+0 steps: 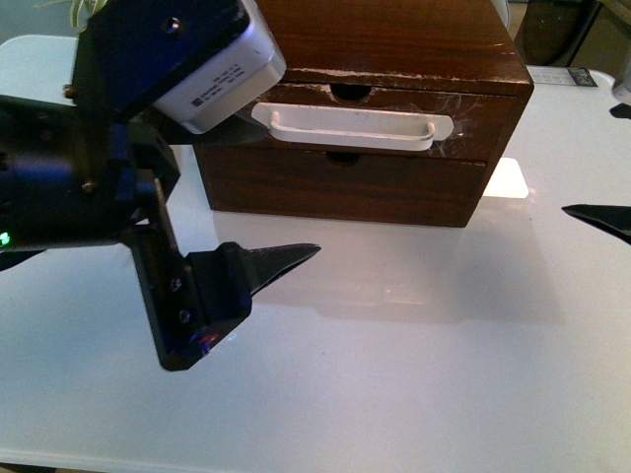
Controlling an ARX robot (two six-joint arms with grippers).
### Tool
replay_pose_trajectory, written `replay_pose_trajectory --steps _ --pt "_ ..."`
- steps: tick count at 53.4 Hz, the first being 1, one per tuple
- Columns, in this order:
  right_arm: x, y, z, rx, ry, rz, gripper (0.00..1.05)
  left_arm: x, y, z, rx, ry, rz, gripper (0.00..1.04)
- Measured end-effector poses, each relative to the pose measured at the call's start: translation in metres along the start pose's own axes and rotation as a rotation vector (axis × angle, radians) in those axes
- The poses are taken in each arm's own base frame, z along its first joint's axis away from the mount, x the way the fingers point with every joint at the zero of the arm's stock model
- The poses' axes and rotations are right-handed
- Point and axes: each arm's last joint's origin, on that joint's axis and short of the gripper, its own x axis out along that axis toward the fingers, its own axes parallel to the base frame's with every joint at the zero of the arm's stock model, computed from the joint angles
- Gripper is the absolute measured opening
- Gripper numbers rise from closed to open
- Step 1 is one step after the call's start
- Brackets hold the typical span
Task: Open drawer
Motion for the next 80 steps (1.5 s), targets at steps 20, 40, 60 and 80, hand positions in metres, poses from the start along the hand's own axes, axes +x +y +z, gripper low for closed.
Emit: replay_pose_trajectory --steps 20,40,60,80 --pt "0.051 -0.006 0.033 -0.103 -0.114 0.106 0.96 0.050 0.039 0.000 0.002 0.008 -0.050 0.96" --pt "0.091 -0.001 0.048 -0.131 -0.156 0.167 0.96 0.090 0.066 -0.003 -0.011 -0.004 -0.060 0.96" --pt "0.113 -0.002 0.061 -0.161 -0.187 0.209 0.96 0.105 0.077 -0.020 -0.037 0.012 -0.062 0.96" --pt "0.122 -0.002 0.075 -0.195 -0.215 0.232 0.96 0.106 0.084 -0.027 -0.055 0.022 -0.064 0.96"
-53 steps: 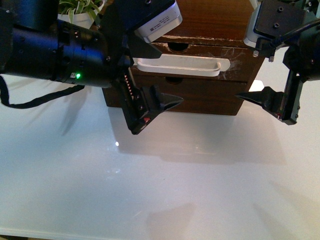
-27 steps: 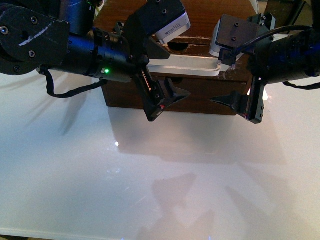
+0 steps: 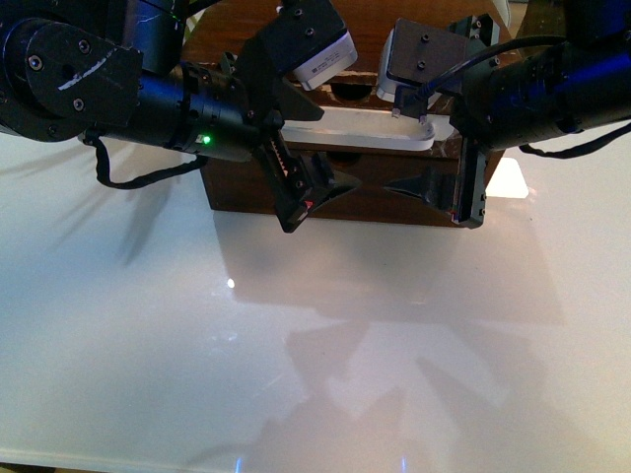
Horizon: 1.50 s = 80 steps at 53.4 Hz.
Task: Open drawer
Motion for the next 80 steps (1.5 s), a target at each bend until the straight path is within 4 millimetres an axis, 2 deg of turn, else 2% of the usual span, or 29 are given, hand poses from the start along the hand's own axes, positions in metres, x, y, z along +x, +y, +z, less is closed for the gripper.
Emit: replay_pose_trajectory --steps 30,59,80 --pt "0.011 0.002 0.004 -0.025 -0.001 0.049 0.96 0.008 0.006 -0.004 -0.004 0.023 -0.024 0.96" --pt "0.027 0.008 -0.007 -0.021 0.023 0.118 0.96 0.019 0.014 -0.006 0.031 0.063 -0.058 0.96" --pt "0.030 0.007 -0.008 -0.027 0.019 0.146 0.96 0.020 0.019 -0.007 0.090 0.104 -0.103 0.96"
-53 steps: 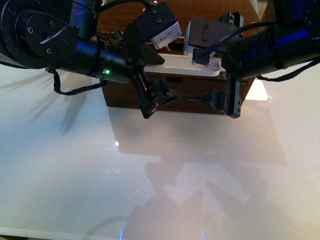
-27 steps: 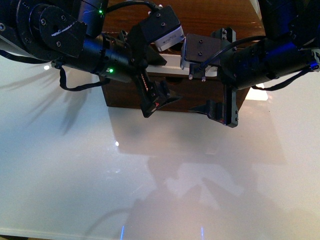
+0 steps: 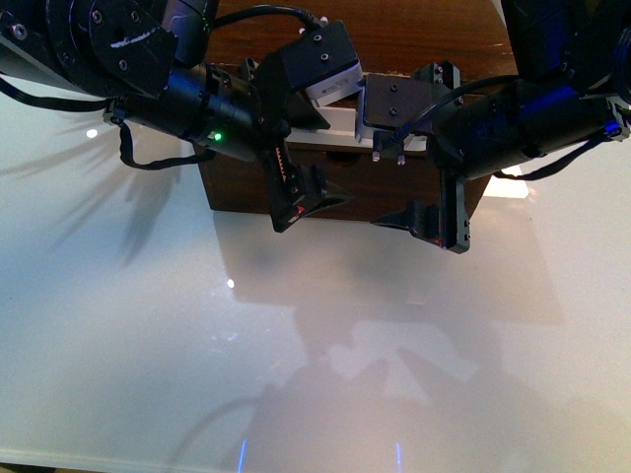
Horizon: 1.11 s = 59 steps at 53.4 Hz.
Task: Open drawer
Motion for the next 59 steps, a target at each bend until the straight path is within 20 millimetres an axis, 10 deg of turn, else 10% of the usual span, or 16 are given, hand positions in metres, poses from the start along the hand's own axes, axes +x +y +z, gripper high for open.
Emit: replay_pose_trajectory --steps 59 --pt "-0.006 0.034 0.006 -0.025 0.008 0.043 0.96 -0.010 -0.026 -0.006 0.070 0.004 -0.028 0.96"
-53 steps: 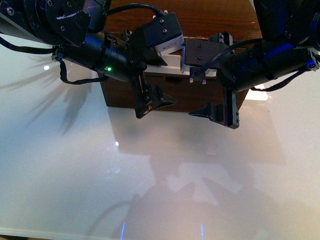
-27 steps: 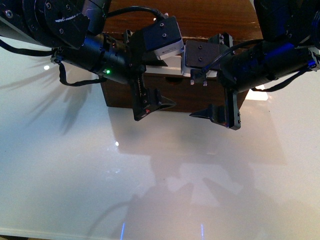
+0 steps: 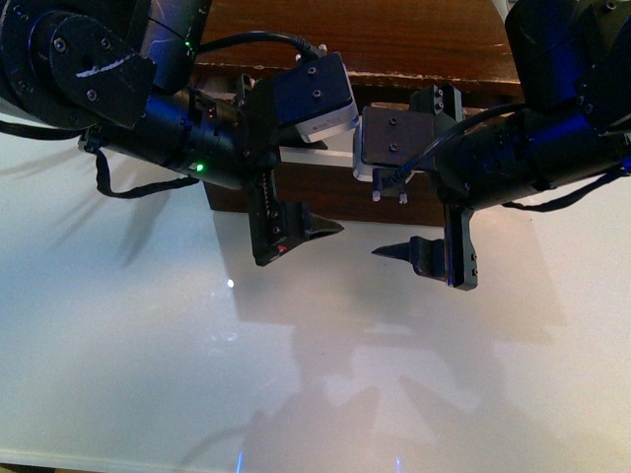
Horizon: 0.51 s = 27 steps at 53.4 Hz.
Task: Open drawer
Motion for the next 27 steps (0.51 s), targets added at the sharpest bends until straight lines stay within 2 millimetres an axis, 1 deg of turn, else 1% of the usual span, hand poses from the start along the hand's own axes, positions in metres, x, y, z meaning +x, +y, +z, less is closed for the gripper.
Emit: replay_pose_trajectory --steps 27 --pt "-0.007 0.026 0.012 0.014 0.007 0.039 0.96 -0.013 -0.026 -0.002 -0.018 -0.015 -0.035 0.96"
